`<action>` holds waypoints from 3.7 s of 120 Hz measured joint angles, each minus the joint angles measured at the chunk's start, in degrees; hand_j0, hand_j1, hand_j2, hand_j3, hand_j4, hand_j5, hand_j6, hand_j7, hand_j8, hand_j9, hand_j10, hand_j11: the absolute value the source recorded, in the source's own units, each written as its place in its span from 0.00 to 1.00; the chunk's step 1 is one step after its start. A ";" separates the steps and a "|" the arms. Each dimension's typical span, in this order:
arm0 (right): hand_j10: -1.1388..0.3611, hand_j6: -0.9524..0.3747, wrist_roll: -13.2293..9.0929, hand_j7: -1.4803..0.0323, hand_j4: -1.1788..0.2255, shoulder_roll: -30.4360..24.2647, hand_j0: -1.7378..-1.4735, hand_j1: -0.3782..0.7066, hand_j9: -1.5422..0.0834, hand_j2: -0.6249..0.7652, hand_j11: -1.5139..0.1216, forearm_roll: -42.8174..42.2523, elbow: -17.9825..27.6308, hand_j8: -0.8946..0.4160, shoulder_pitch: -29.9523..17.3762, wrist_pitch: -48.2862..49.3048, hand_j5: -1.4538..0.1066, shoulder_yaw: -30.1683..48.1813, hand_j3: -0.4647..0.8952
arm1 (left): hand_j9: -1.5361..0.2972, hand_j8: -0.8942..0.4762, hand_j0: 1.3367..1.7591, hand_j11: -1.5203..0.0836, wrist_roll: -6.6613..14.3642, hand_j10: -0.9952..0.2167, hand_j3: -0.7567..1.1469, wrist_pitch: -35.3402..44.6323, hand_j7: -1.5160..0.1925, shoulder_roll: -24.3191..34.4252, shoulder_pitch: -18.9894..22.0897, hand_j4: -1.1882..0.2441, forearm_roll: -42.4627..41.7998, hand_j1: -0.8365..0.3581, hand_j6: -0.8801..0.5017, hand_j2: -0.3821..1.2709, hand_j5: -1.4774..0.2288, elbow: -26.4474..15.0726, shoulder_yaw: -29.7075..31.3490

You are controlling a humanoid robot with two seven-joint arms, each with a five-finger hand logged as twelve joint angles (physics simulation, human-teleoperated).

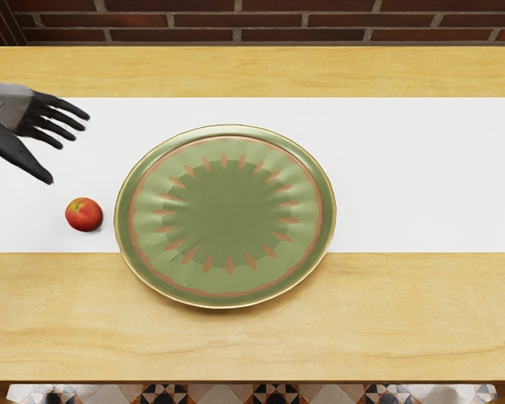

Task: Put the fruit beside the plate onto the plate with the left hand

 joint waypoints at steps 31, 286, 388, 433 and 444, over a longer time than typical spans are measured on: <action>0.74 0.69 0.06 0.95 0.81 0.00 0.30 0.07 0.92 0.44 0.90 -0.14 0.00 0.65 -0.09 0.00 0.90 -0.20 0.34 | 0.65 0.47 0.76 0.74 0.00 0.61 0.40 -1.26 0.69 -0.47 0.07 0.65 -3.69 0.74 0.45 0.26 0.67 2.04 -2.30; 0.74 0.69 0.07 0.95 0.81 0.00 0.30 0.07 0.92 0.44 0.90 -0.15 0.00 0.65 -0.03 0.00 0.90 -0.01 0.34 | 0.54 0.34 0.76 0.60 0.00 0.47 0.40 22.46 0.56 -16.08 10.37 0.53 69.78 0.57 0.32 0.29 0.54 -10.80 20.56; 0.74 0.69 0.07 0.95 0.81 0.00 0.30 0.07 0.92 0.44 0.90 -0.15 0.00 0.65 -0.03 0.00 0.90 -0.01 0.34 | 0.28 0.37 0.75 0.32 0.01 0.25 0.40 21.62 0.29 -19.43 -1.72 0.41 65.13 0.46 0.39 0.47 0.26 -8.98 21.41; 0.74 0.69 0.07 0.95 0.81 0.00 0.30 0.07 0.92 0.44 0.90 -0.15 0.00 0.65 -0.03 0.00 0.90 -0.01 0.34 | 0.29 0.35 0.75 0.32 0.00 0.24 0.40 20.69 0.29 -31.52 -4.33 0.41 62.84 0.49 0.38 0.44 0.24 -8.33 22.61; 0.74 0.69 0.07 0.95 0.81 0.00 0.30 0.07 0.92 0.44 0.90 -0.15 0.00 0.65 -0.03 0.00 0.90 -0.01 0.34 | 0.29 0.34 0.75 0.32 0.00 0.23 0.40 20.87 0.30 -32.63 -4.05 0.39 62.98 0.50 0.37 0.43 0.25 -7.99 24.02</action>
